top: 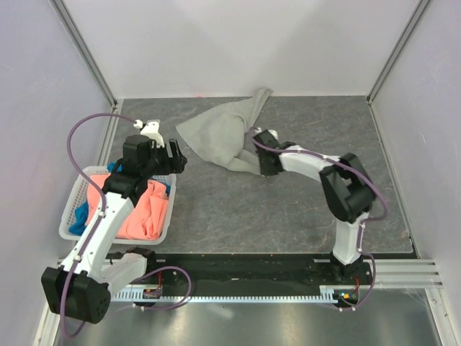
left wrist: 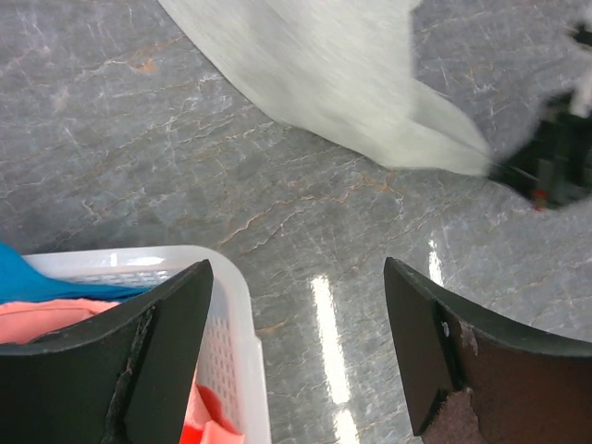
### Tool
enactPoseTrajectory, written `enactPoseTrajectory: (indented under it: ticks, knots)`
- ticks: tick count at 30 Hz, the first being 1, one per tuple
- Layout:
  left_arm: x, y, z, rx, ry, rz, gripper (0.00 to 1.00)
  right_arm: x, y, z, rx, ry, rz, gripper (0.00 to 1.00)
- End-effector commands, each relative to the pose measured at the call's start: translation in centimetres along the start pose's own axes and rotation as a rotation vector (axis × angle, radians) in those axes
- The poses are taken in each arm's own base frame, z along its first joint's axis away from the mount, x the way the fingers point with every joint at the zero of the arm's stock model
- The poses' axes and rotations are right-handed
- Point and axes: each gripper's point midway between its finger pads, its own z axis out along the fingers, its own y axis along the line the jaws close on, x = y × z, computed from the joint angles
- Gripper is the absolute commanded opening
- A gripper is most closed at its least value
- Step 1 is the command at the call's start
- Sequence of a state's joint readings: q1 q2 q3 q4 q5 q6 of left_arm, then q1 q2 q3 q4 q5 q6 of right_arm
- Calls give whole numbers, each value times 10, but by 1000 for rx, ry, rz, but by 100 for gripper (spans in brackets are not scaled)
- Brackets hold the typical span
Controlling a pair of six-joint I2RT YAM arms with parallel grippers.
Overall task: Fold the napkin, place the utensils inside, and roll it up
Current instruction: Move the napkin to the centre of the board
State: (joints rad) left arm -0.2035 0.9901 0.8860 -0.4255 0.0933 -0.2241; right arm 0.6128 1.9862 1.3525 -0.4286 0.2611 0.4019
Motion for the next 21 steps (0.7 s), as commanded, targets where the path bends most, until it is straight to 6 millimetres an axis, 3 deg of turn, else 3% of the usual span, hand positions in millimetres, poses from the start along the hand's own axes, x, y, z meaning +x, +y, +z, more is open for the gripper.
enactPoseTrajectory:
  ticks: [1,2,3,4,5,6,7,9,11,12,13,15,18,21]
  knots:
    - [-22,-26,11,14,-27,-86,81,34,-79,-34,122,55,97,0]
    - [-22,-27,18,-19,-27,-87,81,40,-100,-37,156,70,135,0]
    - [-13,-32,33,-33,14,-70,81,39,-110,-49,159,52,159,0]
    - [-16,-54,39,-4,18,-35,81,54,-121,-51,178,80,171,0]
    - [-15,-57,48,-24,28,-14,81,58,-135,-54,199,88,198,0]
    - [2,-59,71,-38,100,1,81,57,-143,-61,209,70,216,0]
    - [-3,-66,80,-26,105,-1,81,65,-150,-63,222,81,226,0]
    - [12,-66,109,-46,175,2,79,65,-170,-70,249,76,274,0]
    - [25,-65,124,-61,221,25,77,68,-188,-73,271,81,313,0]
    - [23,-70,129,-58,224,38,76,67,-193,-76,271,72,329,0]
    - [37,-67,138,-77,266,57,76,66,-195,-76,262,72,338,0]
    - [43,-58,145,-136,274,88,75,64,-202,-78,259,66,352,0]
    - [57,-43,157,-205,305,118,73,61,-203,-77,249,66,357,0]
    - [72,-44,167,-192,349,115,70,59,-202,-76,238,64,357,0]
